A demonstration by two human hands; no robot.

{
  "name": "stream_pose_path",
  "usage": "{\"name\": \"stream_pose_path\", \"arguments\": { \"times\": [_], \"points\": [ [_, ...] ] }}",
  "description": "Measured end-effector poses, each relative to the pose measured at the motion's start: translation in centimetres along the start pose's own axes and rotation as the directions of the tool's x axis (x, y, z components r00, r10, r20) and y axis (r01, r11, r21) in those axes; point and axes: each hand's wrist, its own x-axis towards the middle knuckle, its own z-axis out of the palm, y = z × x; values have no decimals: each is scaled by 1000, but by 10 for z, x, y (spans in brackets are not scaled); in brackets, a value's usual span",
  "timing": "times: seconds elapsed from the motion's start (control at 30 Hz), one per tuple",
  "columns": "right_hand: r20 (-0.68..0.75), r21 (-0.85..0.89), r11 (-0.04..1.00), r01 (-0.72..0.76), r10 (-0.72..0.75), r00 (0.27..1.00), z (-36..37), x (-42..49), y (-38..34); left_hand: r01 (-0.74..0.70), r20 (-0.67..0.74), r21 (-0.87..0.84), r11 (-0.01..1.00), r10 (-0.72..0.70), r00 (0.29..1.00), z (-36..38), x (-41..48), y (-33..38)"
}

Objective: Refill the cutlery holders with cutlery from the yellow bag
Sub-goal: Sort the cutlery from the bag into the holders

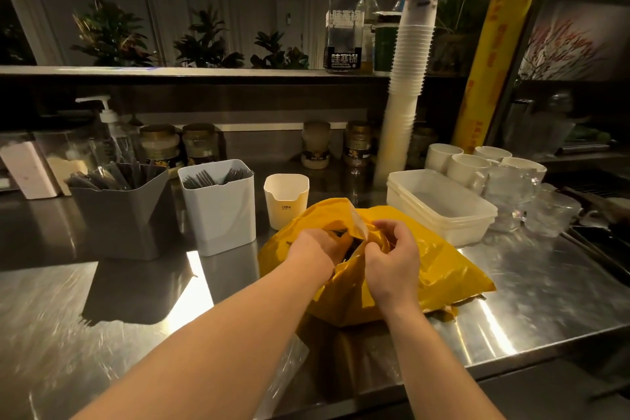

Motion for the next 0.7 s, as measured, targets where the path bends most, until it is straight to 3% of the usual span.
{"name": "stream_pose_path", "arguments": {
  "times": [0.13,0.3,0.4,0.57,0.63,0.7],
  "points": [
    [37,-18,1000,6,-5,999,-4,3,-5,98,-74,92,991,-91,993,8,-17,-4],
    [83,-45,998,-35,39,996,-8,0,-7,238,-269,-124,963,-263,926,15,-47,-19],
    [89,-47,998,-50,54,995,-7,-7,-8,283,-302,-221,933,-342,890,22,-59,-28],
    [100,-109,994,-21,32,994,-7,-16,-10,251,-268,-144,957,-282,921,26,-68,-29],
    [27,-236,961,142,-140,990,-14,-22,-14,259,-267,-129,957,-285,921,25,-70,-28],
    [19,-312,863,396,-411,911,-22,-32,-21,267,-274,-98,959,-284,919,24,-71,-29]
  ]
}}
